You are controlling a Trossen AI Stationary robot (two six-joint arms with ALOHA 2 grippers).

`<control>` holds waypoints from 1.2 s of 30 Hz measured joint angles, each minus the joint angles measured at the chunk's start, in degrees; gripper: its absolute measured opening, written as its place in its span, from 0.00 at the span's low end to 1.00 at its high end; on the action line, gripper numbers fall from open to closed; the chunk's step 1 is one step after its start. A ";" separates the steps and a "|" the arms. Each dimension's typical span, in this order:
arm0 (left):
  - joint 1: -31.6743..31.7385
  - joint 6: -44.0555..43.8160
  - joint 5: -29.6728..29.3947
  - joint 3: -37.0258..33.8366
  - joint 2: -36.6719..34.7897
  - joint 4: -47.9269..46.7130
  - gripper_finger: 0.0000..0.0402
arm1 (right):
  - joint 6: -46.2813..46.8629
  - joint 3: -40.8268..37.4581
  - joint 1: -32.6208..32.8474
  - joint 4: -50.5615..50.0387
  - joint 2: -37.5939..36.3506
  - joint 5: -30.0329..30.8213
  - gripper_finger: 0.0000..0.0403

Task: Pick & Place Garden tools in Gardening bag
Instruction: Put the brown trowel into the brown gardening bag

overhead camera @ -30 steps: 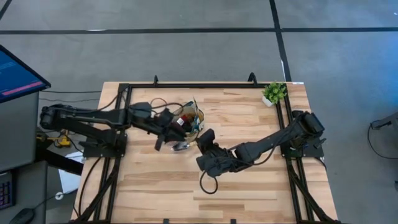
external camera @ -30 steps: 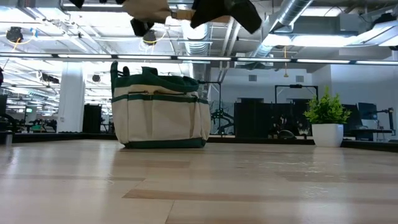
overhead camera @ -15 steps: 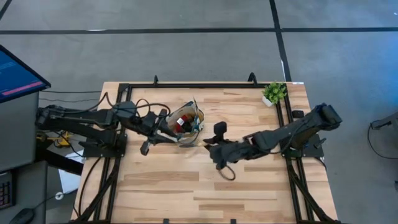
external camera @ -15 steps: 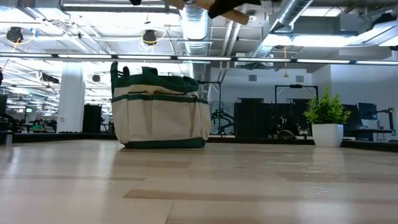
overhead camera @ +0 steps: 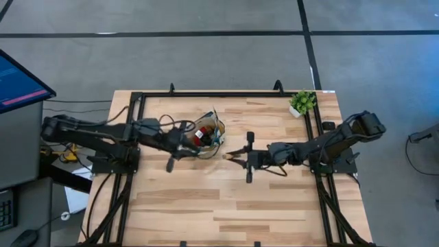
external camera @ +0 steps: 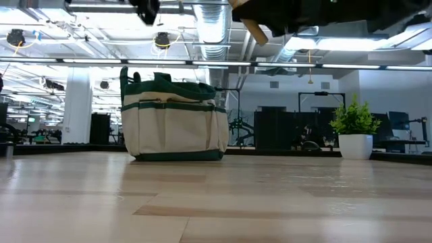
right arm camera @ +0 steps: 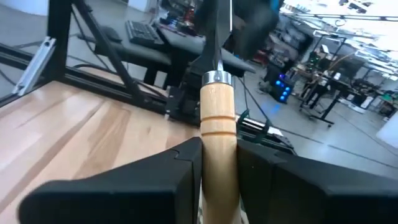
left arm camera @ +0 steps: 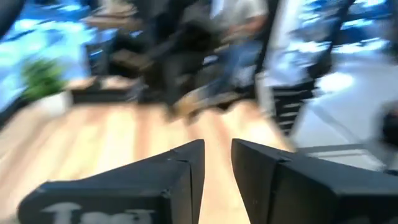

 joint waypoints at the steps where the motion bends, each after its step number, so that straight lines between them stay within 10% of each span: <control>1: 0.00 0.00 -2.66 -0.78 0.73 0.57 0.18 | 0.00 -0.15 -0.14 0.29 0.14 -0.05 0.15; 6: 0.07 0.00 -9.75 -3.17 4.67 3.72 0.19 | -0.54 -0.31 -0.10 0.19 0.10 -0.64 0.15; 23: -0.22 14.32 -9.72 -3.46 7.70 11.80 0.19 | 4.38 -7.63 -4.63 10.27 0.02 -12.65 0.15; 36: 0.01 9.38 -6.24 -3.37 9.52 18.32 0.19 | 5.55 -7.63 -5.21 10.34 0.06 -15.40 0.15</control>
